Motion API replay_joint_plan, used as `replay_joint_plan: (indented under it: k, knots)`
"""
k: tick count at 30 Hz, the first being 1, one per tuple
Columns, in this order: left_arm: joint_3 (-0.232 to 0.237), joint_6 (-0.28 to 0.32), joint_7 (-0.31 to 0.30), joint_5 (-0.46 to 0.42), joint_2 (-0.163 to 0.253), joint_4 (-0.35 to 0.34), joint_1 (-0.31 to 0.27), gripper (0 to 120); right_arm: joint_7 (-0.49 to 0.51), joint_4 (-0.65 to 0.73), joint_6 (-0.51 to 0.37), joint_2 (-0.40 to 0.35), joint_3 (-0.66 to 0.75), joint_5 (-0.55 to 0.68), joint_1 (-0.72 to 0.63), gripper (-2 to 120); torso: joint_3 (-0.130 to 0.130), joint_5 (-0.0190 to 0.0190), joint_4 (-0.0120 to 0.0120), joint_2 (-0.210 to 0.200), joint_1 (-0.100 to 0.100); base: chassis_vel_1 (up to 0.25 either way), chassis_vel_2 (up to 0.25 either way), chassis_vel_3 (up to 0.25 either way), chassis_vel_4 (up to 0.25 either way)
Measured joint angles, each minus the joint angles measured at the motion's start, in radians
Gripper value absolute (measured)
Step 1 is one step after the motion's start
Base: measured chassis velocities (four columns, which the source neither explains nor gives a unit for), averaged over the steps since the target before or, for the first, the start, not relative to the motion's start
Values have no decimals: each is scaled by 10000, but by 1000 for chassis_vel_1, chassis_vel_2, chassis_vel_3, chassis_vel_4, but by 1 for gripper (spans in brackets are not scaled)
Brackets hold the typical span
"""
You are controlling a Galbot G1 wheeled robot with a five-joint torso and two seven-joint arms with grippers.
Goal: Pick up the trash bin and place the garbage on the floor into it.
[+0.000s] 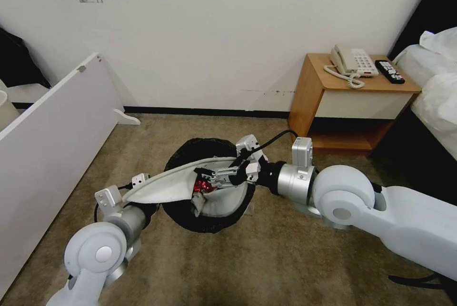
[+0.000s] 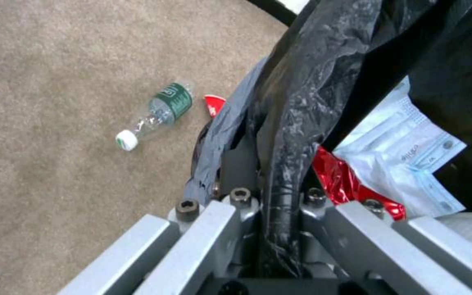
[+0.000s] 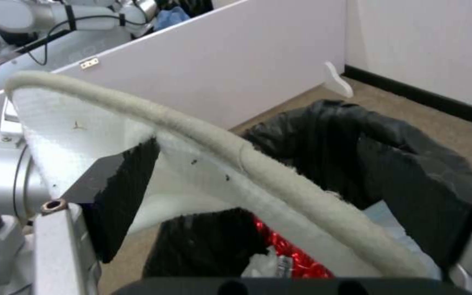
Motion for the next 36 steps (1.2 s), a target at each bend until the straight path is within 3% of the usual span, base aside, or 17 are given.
replay_joint_plan:
  k: [36]
  knots:
    - [-136, -8, -106, -178, -43, -432, 192, 1, 221, -300, -118, 208, -142, -125, -139, 92, 0, 0, 1, -1, 0, 0, 0, 0, 0]
